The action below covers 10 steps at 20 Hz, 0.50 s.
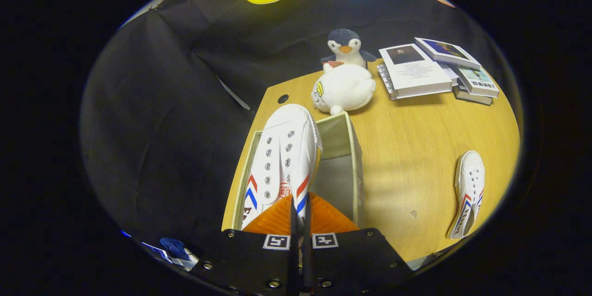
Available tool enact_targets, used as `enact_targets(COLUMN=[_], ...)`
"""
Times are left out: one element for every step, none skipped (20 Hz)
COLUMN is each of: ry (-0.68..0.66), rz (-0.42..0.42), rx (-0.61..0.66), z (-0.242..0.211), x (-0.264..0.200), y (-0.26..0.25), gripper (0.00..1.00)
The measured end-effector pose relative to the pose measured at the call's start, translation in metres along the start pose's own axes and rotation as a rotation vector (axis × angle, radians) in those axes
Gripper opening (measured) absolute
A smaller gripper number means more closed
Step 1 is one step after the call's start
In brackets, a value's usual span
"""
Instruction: Open the storage box then place both shoes into the box .Put the left shoe in first, then the right shoe, with the right side of both shoes facing outward in a uniform manner.
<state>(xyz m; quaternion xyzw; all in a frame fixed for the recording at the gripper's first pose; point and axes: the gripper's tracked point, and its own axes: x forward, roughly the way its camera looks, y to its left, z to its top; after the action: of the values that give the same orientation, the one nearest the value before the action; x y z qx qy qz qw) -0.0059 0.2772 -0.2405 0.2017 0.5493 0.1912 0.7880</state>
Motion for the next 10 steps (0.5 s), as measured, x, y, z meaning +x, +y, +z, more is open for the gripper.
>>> enact_targets(ry=[0.004, 0.010, 0.014, 0.022, 0.030, 0.038, 0.046, 0.051, 0.055, 0.057], rz=[0.001, 0.003, 0.001, 0.000, -0.001, -0.002, -0.004, -0.009, -0.016, -0.027], rx=[-0.001, -0.004, -0.005, -0.010, -0.013, -0.015, -0.016, -0.016, -0.018, -0.020], z=[-0.001, -0.004, -0.005, -0.010, -0.013, -0.017, -0.020, -0.024, -0.025, -0.027], x=[0.004, 0.009, 0.014, 0.018, 0.023, 0.028, 0.033, 0.037, 0.041, 0.045], y=[0.004, 0.009, 0.012, 0.015, 0.018, 0.020, 0.021, 0.022, 0.022, 0.020], gripper=[0.04, 0.03, 0.03, 0.04, 0.03, 0.04, 0.03, 0.04, 0.03, 0.03])
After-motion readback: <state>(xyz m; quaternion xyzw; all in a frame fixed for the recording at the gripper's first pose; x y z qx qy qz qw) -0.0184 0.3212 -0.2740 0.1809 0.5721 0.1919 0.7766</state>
